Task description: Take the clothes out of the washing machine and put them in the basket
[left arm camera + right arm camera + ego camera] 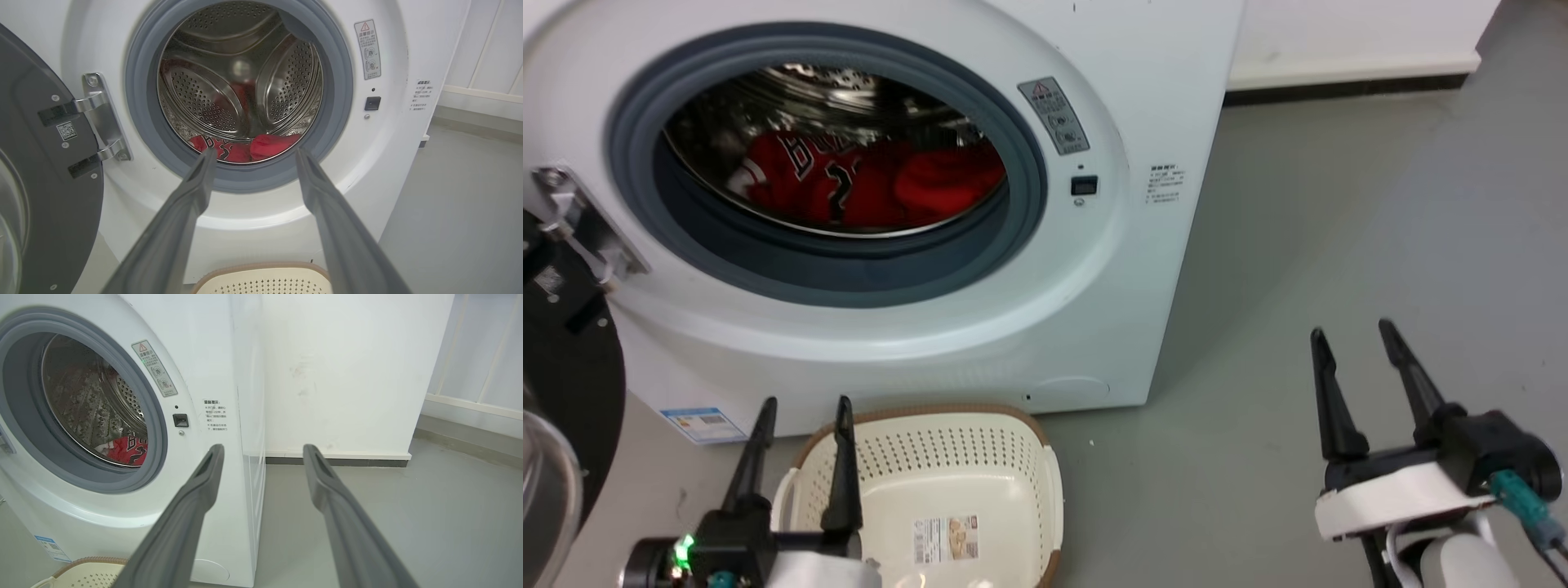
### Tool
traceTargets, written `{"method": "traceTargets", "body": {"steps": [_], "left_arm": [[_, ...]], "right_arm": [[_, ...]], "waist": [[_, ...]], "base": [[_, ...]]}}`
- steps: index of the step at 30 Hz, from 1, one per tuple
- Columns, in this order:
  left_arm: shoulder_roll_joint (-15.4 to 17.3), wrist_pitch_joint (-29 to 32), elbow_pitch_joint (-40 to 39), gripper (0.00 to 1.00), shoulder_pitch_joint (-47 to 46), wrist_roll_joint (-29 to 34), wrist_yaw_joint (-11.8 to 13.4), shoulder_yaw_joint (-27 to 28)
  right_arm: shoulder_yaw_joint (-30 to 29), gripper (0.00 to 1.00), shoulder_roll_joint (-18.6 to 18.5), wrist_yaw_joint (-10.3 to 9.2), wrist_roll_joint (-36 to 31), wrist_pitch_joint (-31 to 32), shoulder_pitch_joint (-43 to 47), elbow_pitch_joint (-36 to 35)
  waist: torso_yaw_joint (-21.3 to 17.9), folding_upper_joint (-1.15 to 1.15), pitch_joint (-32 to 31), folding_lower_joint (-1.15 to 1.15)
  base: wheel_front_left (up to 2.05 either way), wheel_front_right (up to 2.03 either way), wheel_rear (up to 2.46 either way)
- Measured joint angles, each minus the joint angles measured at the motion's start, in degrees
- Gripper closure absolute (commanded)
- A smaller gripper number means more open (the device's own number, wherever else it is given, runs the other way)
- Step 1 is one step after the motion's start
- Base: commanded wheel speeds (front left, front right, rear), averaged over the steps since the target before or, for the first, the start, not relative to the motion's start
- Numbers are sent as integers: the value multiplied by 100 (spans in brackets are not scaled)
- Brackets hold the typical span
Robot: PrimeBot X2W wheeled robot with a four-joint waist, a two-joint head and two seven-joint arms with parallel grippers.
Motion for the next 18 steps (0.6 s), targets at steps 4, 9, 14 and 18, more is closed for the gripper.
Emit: {"method": "traceTargets", "body": {"steps": [4,9,14,18], "left_arm": [[79,1,-16,0,-347,7,-143,134],[396,0,145,0,-1183,-2,-292,410],[1009,0,566,0,-2327,-119,-502,645],[1737,98,1276,0,-3453,-250,-639,519]], "right_arm": [[-112,0,2,1,99,-1,-204,-219],[-341,0,-1,0,299,-1,-562,-378],[-560,0,-3,0,502,-1,-917,-542],[-655,0,-1,1,689,-1,-1118,-638]], "waist": [[-72,0,363,0],[-171,0,1023,0],[-310,0,1793,1],[-416,0,2423,2]], "base": [[0,0,0],[0,0,0],[0,0,0],[0,0,0]]}}
